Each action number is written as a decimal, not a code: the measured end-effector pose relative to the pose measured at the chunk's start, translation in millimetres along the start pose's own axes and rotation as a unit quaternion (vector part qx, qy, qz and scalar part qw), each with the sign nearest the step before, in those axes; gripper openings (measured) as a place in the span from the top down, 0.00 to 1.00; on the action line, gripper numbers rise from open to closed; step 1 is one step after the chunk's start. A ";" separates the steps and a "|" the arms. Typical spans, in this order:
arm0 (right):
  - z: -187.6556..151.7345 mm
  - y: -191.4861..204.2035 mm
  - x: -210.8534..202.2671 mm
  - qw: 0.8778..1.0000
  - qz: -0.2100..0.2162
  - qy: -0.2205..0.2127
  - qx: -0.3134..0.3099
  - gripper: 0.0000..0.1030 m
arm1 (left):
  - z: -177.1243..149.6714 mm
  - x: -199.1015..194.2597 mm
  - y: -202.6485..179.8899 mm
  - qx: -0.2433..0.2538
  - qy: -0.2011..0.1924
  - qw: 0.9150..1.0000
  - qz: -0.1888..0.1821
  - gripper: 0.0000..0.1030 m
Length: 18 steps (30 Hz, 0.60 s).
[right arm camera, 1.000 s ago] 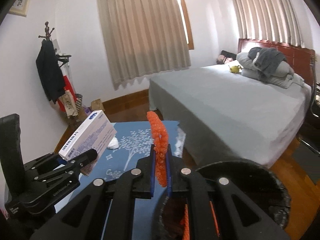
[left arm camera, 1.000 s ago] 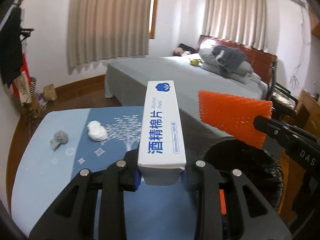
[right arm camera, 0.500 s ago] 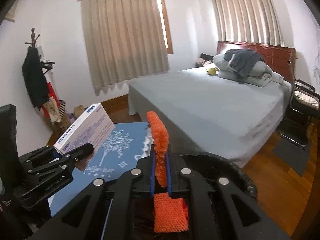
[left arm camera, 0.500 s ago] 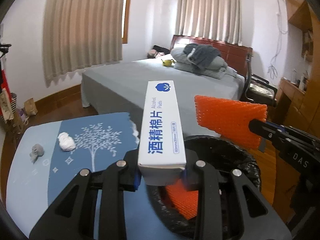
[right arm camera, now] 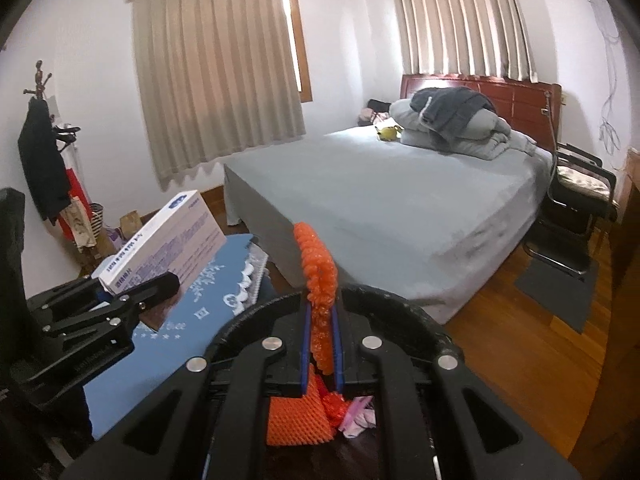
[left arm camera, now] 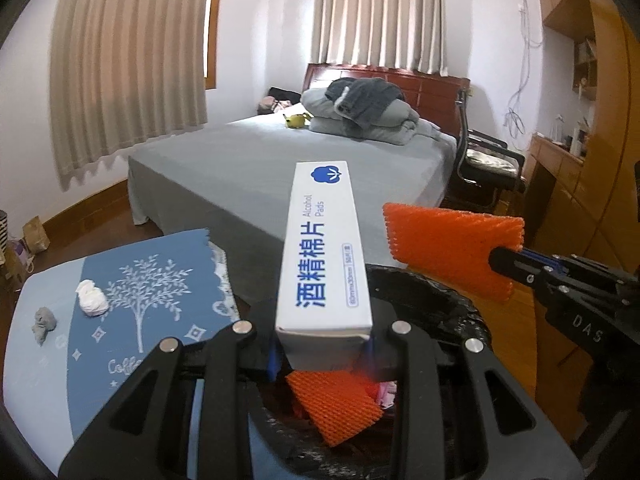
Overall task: Collect trash
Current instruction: 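Carry the box and orange mesh over the black bin and open both tools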
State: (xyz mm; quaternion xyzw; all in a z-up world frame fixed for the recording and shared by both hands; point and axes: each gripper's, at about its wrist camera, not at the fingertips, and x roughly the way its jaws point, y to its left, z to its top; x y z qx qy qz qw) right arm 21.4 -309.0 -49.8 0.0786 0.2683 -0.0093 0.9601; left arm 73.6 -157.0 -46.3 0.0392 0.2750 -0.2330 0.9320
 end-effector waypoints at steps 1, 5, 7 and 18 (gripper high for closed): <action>-2.0 0.5 -0.4 1.000 -0.004 0.003 0.001 0.91 | -0.3 0.7 -3.0 0.002 0.001 1.000 -0.002 0.72; -9.6 -9.2 3.2 1.000 -0.014 0.014 0.009 0.91 | -6.2 11.8 -13.9 0.011 0.012 1.000 -0.012 0.72; -13.8 -14.2 7.7 0.999 -0.019 0.022 0.014 0.91 | -11.1 20.4 -17.5 0.016 0.022 1.000 -0.016 0.72; -36.0 -36.7 46.3 0.996 -0.040 0.070 0.030 0.88 | -35.0 64.0 -19.4 0.007 0.068 0.996 -0.051 0.42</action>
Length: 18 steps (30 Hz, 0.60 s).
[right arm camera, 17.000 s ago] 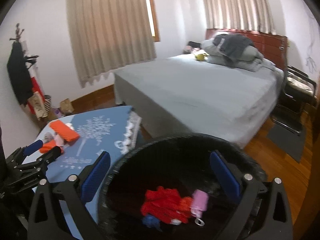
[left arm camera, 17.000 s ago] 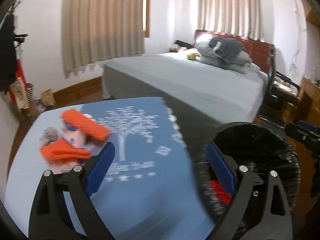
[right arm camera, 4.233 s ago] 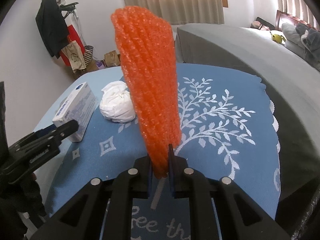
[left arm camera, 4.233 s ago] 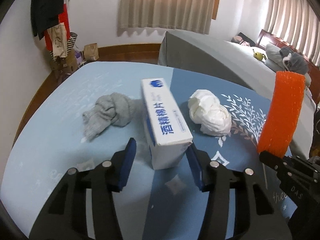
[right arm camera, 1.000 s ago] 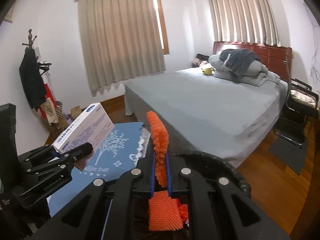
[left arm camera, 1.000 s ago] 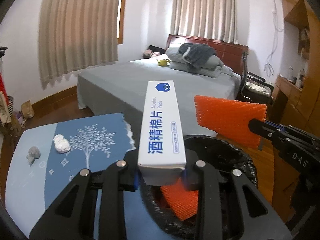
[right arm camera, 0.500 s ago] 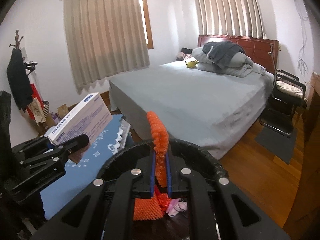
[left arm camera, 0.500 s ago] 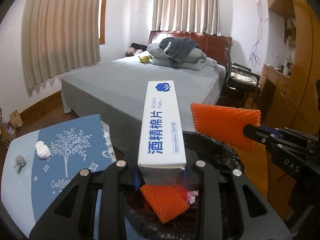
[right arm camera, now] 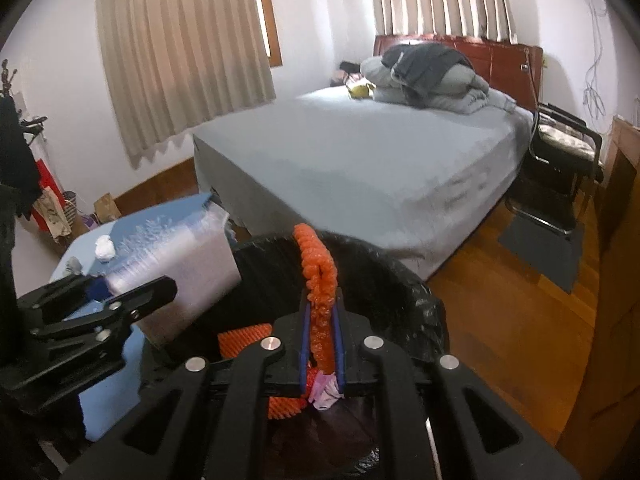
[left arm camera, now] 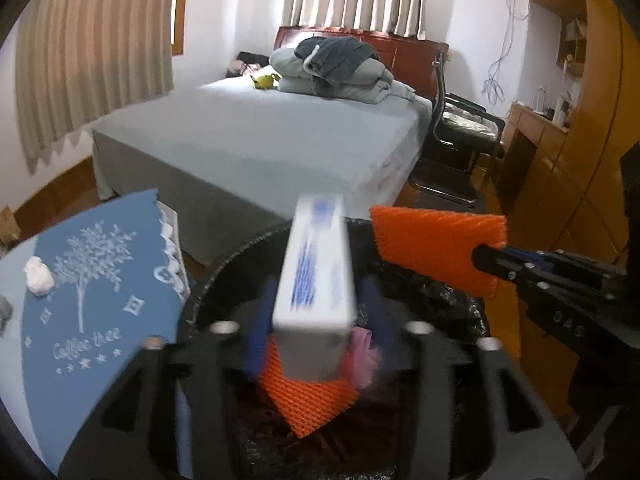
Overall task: Collect trash
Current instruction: 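Carry the box and orange mesh over the black bin and open both tools, then bring both tools back over the table toward the grey sock and white tissue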
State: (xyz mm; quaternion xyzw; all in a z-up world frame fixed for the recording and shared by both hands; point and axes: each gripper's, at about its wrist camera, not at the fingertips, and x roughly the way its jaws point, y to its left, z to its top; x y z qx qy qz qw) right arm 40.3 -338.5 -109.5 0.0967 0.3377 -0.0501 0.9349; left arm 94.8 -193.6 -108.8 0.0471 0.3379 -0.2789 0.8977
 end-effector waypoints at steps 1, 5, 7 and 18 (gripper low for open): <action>-1.7 -1.1 3.4 1.000 -0.003 0.005 0.001 0.85 | -0.9 0.5 1.7 -0.002 -0.002 1.000 0.004 0.40; -6.7 -5.8 9.6 1.000 -0.014 0.013 0.006 0.56 | -2.9 0.1 13.9 -0.012 0.000 1.000 0.018 0.29; -7.3 -4.5 9.1 1.000 -0.018 0.011 0.006 0.46 | -3.8 -1.9 23.5 -0.019 -0.002 0.999 0.029 0.24; 6.0 22.4 1.9 1.000 -0.005 -0.020 -0.005 0.06 | -2.4 -33.9 81.6 -0.051 -0.023 0.992 0.116 0.12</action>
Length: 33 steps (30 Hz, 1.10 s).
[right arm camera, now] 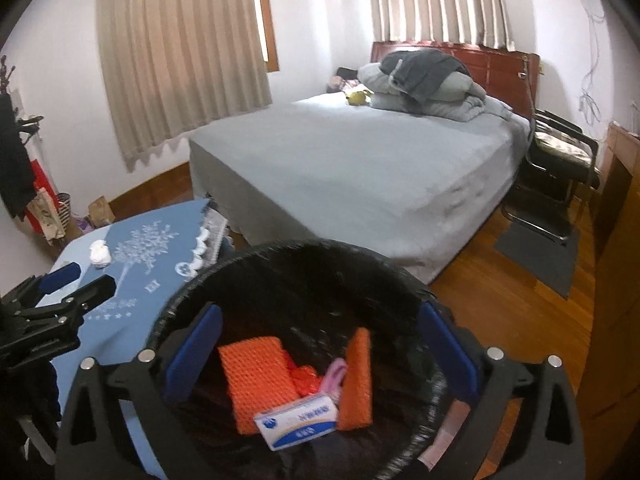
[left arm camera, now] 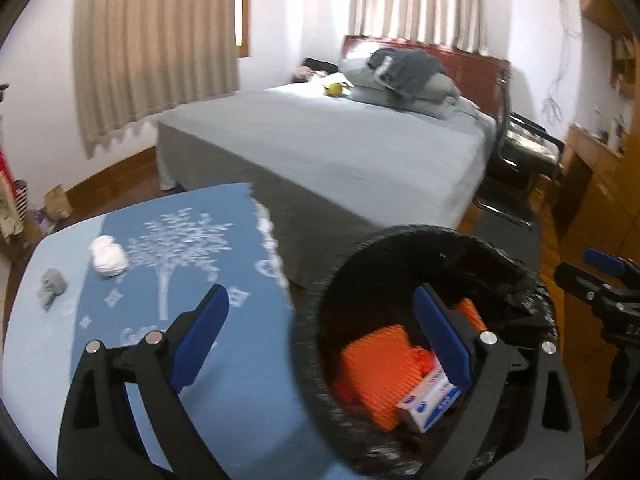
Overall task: Collect trash
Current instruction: 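Bring both tools back over the table toward the grey sock and white tissue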
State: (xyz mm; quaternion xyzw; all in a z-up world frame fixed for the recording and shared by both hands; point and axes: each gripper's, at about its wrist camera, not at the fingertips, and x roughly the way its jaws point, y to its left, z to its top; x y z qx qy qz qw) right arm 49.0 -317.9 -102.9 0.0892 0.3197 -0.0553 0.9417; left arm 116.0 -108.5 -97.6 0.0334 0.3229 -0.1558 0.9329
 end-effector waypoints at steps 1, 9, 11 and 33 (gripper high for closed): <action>2.2 4.7 1.0 1.000 0.005 -0.002 -0.002 0.06 | 0.6 -2.0 6.4 -0.005 -0.002 1.000 0.005 0.12; 24.2 74.2 31.2 0.998 0.058 -0.012 -0.025 0.06 | -2.9 -20.6 83.3 -0.055 -0.021 0.995 0.076 0.12; 29.6 96.0 41.1 0.997 0.073 -0.014 -0.035 0.06 | -6.4 -21.5 104.9 -0.070 -0.020 0.993 0.092 0.12; 45.4 314.0 190.6 0.977 0.166 0.030 -0.130 0.06 | -26.4 40.9 351.2 -0.170 0.018 0.956 0.240 0.12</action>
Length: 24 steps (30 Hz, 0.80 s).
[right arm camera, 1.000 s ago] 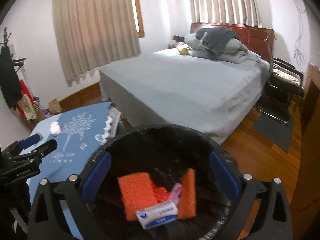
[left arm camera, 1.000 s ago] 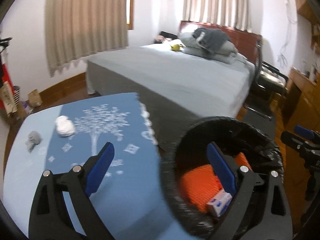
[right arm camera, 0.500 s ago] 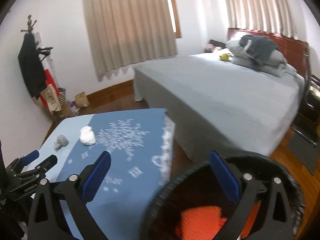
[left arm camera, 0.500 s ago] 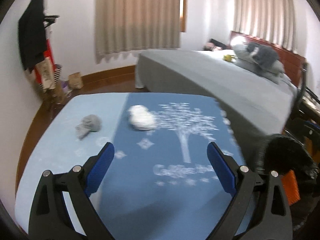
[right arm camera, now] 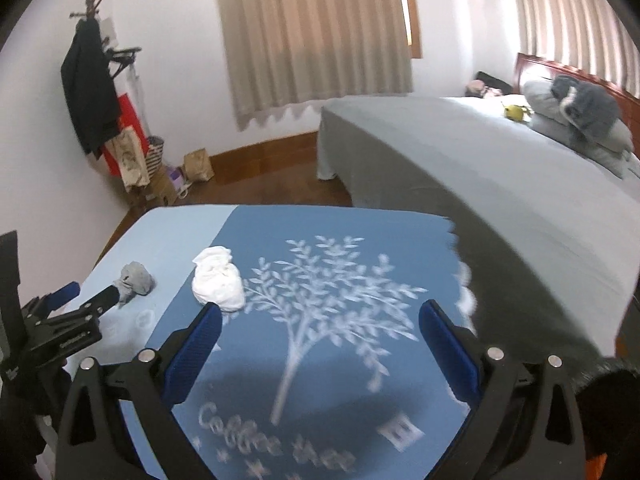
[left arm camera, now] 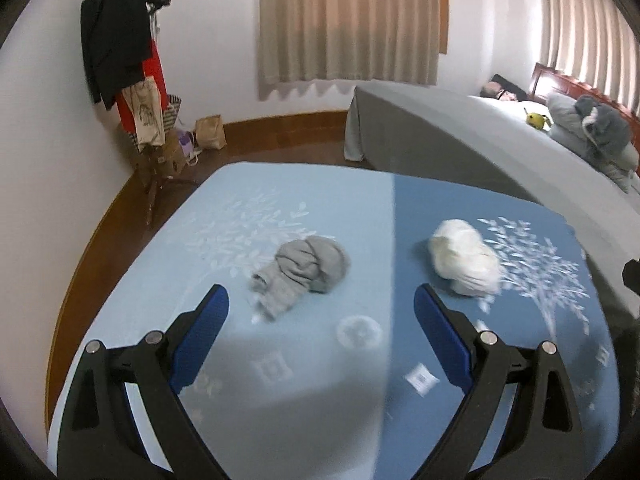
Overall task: Collect trash
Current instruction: 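Bring both tools back over the table toward the grey sock and white tissue, then grasp the grey sock with the left tool while the right tool grasps the white tissue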
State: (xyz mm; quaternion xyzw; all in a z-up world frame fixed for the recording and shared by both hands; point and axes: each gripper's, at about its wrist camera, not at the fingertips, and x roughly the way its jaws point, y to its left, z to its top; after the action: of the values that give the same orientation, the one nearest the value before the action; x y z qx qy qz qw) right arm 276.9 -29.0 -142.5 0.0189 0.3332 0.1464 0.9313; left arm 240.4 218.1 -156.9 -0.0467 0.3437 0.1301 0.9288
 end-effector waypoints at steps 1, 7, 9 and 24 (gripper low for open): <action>2.6 6.1 9.6 1.000 0.003 0.003 -0.005 0.06 | 1.6 8.2 2.0 0.000 0.006 1.000 0.003 0.12; 7.9 23.2 43.0 0.999 0.010 0.017 -0.026 0.06 | 14.3 47.8 9.0 -0.003 0.038 0.999 -0.003 0.12; 9.3 25.5 51.5 0.999 0.008 0.021 -0.030 0.06 | 17.9 58.4 9.1 -0.003 0.048 0.999 -0.004 0.12; 12.1 45.1 80.2 0.998 0.026 0.040 -0.028 0.06 | 20.4 78.3 18.5 -0.008 0.072 0.997 -0.034 0.53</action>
State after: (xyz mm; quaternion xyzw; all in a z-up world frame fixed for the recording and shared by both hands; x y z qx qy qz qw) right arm 331.8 37.7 -176.4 -0.0046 0.3654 0.1801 0.9133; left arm 305.3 255.9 -192.3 -0.0749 0.4070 0.0977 0.9051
